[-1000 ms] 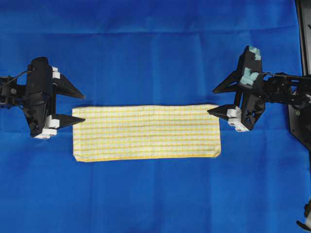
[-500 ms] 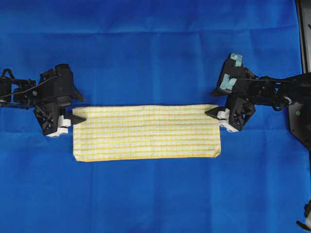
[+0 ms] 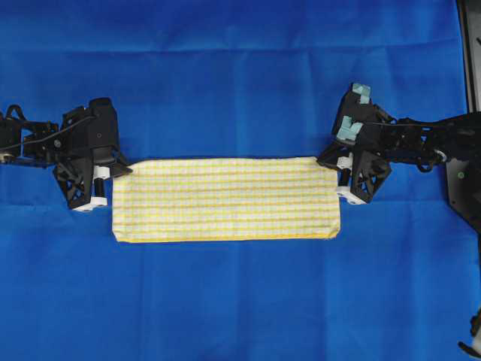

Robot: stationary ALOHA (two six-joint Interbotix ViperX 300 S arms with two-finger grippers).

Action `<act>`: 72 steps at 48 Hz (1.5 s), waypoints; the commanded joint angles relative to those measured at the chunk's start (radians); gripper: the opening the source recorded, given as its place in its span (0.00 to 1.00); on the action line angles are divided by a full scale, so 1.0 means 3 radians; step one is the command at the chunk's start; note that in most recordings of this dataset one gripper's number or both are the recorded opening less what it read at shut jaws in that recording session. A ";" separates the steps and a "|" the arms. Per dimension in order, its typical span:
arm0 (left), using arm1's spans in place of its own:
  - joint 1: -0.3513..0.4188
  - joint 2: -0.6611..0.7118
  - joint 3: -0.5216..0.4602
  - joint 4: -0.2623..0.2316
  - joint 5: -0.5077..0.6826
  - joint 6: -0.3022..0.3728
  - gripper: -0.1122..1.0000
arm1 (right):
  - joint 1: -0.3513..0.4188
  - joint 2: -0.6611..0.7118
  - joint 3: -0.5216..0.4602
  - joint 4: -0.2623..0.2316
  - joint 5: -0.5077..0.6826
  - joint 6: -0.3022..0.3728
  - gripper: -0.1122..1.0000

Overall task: Fold the yellow towel.
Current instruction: 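Pinch the left and right ends of the folded strip, then lift the strip and rotate it vertical, right gripper moving up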

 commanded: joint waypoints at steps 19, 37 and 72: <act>0.0010 -0.0450 -0.0230 -0.0005 0.0470 -0.0026 0.12 | 0.0010 -0.0752 0.0000 0.0005 0.0194 0.0046 0.12; 0.0010 -0.1232 -0.0281 -0.0005 0.0747 -0.0005 0.12 | -0.0015 -0.1529 0.0000 -0.0087 0.0557 0.0015 0.12; -0.0726 -0.1248 -0.0286 -0.0005 0.0199 -0.0036 0.12 | -0.0895 -0.1253 -0.0245 -0.0399 0.0281 0.0005 0.12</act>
